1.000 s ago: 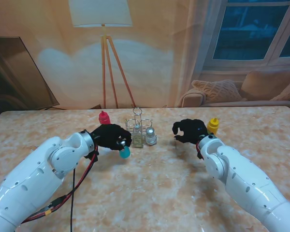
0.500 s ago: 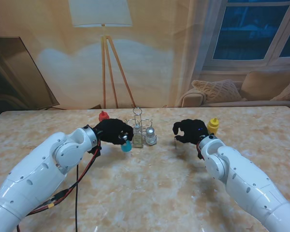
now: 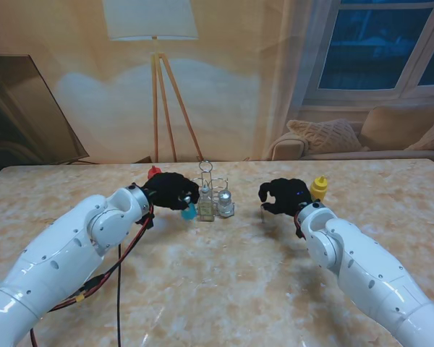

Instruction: Place the seasoning bottles into the rack

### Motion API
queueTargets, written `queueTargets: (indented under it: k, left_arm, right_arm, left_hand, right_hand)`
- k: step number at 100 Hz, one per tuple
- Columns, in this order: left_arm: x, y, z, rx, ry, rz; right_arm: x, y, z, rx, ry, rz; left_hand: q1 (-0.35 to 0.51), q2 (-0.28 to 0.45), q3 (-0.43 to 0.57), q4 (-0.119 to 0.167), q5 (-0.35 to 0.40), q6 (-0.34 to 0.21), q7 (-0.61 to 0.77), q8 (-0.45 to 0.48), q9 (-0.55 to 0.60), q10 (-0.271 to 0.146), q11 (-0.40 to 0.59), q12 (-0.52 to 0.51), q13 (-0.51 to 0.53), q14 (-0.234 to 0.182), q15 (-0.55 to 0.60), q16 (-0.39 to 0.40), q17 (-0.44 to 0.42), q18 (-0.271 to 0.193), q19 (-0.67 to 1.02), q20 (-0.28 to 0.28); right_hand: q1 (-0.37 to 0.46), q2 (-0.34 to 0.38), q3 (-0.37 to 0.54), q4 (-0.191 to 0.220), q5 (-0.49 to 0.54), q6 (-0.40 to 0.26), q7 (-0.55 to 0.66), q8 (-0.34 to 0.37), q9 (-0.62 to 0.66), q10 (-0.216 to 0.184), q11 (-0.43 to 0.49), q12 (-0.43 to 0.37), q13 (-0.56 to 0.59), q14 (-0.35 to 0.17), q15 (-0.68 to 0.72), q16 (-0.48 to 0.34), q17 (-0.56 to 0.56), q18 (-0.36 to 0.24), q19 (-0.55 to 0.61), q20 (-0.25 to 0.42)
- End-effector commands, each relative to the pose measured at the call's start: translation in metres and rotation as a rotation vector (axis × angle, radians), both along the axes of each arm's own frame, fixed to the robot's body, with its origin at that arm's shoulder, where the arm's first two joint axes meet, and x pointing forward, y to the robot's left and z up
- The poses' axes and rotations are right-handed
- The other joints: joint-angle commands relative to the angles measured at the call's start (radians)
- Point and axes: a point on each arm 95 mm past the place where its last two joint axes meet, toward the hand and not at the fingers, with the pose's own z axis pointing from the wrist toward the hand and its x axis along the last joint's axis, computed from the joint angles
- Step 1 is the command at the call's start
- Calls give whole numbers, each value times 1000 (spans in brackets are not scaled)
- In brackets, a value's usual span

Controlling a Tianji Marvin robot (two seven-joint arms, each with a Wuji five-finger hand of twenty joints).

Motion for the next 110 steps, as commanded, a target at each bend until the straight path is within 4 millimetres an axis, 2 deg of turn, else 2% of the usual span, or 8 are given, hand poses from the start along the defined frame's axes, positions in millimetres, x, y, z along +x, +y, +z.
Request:
queueTargets:
  k: [1,110]
  left_arm:
    - [4,-2,2,1,0,8]
    - [26,-9,-14,1,-13,93]
  right_arm:
    - [-3,3,-4,-4,17,8]
    - [-4,3,-4,-3,18,10]
  left_hand:
    - [90,64,54,18,35,53,79,20,86,-23,84,56,-3,-72,25,20,-20,-26,2,21]
    - [86,70,44,21,19,46,98,-11,64,-29,101,54,-20,-82,26,32,-36,-42,6,23]
  right_hand:
    - [13,-6,18,23,13,-11,12,8,33,-17,-2,0,2,-2,-2,-7,3,2,7,1]
    - [13,-6,18,23,14,-15,13,9,34,-15,-1,0,2,-2,-1,-7,4,1,7,1]
